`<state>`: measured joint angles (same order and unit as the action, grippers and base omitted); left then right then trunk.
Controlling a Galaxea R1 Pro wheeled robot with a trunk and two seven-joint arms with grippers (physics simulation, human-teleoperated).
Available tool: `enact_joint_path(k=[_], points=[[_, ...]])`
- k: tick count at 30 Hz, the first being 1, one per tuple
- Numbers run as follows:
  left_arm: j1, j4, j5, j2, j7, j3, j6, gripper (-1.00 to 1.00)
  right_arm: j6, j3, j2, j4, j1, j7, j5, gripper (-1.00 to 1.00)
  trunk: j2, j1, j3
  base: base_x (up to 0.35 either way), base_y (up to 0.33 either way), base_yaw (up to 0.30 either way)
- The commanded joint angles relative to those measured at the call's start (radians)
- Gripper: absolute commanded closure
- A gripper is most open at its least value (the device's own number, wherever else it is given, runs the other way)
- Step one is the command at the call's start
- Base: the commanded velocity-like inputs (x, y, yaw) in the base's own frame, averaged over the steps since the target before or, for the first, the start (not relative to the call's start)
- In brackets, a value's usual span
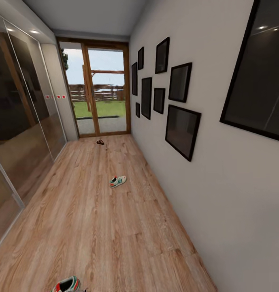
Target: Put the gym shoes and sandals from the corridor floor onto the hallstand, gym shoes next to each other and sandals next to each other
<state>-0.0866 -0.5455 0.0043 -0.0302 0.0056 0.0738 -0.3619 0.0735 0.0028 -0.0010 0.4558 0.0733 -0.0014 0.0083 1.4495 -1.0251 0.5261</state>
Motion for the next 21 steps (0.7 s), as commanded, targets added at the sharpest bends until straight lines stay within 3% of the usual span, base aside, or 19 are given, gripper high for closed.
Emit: enact_joint_path(k=[1,21], points=[[-0.001,0.001,0.0,0.0,0.001,0.0,-0.003,-1.0,0.006,0.0,0.0,0.003,-0.001,0.0,0.001,-1.0,0.001,0.0,0.002,0.0,0.0,0.256],[-0.001,0.001,0.0,0.001,0.001,0.0,-0.003,-1.0,0.006,0.0,0.001,0.002,0.0,0.0,0.001,-1.0,0.001,0.0,0.021,0.0,0.0,0.256]])
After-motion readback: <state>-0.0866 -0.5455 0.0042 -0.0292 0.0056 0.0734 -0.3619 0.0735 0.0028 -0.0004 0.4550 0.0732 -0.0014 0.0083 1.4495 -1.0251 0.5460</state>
